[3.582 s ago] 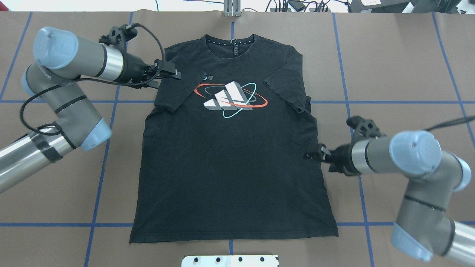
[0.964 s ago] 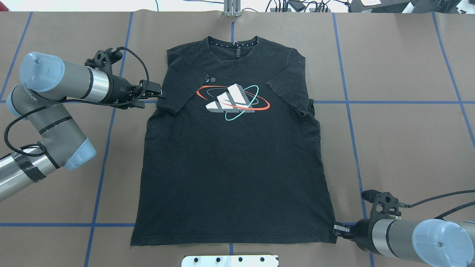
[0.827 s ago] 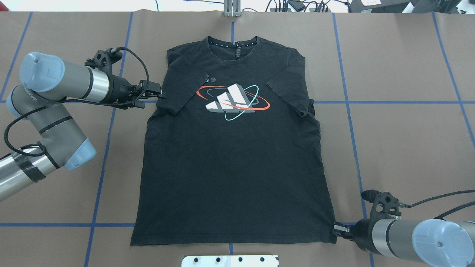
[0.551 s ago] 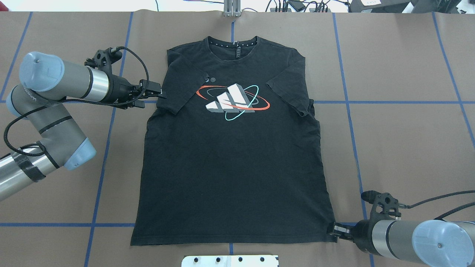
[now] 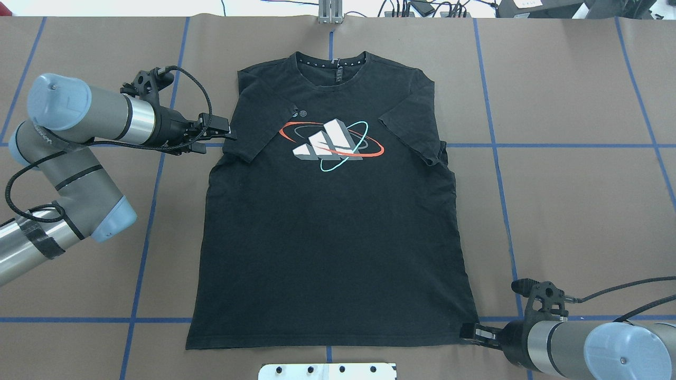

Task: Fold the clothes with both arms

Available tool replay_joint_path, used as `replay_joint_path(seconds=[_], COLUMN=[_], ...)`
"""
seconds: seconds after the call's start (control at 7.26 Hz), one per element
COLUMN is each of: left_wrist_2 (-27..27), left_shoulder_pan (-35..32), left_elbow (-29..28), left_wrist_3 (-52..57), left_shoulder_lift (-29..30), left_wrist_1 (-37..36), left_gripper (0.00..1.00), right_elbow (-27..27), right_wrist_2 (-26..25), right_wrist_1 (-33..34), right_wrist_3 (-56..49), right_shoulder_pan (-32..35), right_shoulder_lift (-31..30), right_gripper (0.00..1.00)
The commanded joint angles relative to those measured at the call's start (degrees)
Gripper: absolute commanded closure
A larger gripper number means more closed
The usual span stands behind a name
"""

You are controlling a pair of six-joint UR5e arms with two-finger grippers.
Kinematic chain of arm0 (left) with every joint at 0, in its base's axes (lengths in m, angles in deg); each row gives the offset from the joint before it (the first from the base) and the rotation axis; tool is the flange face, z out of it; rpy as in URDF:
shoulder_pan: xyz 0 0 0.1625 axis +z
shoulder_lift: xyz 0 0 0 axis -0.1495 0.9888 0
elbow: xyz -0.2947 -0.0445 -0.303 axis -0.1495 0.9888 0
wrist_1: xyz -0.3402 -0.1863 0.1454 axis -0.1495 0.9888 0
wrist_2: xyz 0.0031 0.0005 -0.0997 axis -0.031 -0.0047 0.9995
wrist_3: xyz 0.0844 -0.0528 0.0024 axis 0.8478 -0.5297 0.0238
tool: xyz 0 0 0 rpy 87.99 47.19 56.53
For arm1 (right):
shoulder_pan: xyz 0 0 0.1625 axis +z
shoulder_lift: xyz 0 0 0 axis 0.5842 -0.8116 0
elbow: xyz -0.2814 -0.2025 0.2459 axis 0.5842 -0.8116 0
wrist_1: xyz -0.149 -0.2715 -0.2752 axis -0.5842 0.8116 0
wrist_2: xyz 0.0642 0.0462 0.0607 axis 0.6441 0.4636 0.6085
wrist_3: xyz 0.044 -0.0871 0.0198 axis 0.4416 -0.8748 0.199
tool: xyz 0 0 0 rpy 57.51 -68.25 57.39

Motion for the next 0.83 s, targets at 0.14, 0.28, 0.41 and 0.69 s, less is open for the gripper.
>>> replay_joint_path(seconds=[0.14,0.28,0.41,0.69], left_wrist_2=[0.0,0.0,0.1,-3.9], left_shoulder_pan=[0.0,0.0,0.1,4.5], left_elbow=[0.0,0.0,0.7,7.7], left_wrist_3=[0.0,0.0,-0.3,-8.4], left_shoulder_lift=[0.0,-0.1,-0.2,-5.0], left_wrist_1=[0.0,0.0,-0.3,-0.6], left_gripper=[0.0,0.0,0.0,0.01], right_elbow=[0.1,0.2,0.2,3.0], right_wrist_2=[-0.9,-0.9,-0.9,-0.3], right_wrist_1=[0.3,0.3,0.3,0.3], right_wrist_3=[0.1,0.2,0.1,0.0], right_shoulder_pan=[-0.2,-0.2,-0.2,0.0], right_shoulder_lift=[0.0,0.0,0.0,-1.9], right_gripper=[0.96,1.0,1.0,1.0])
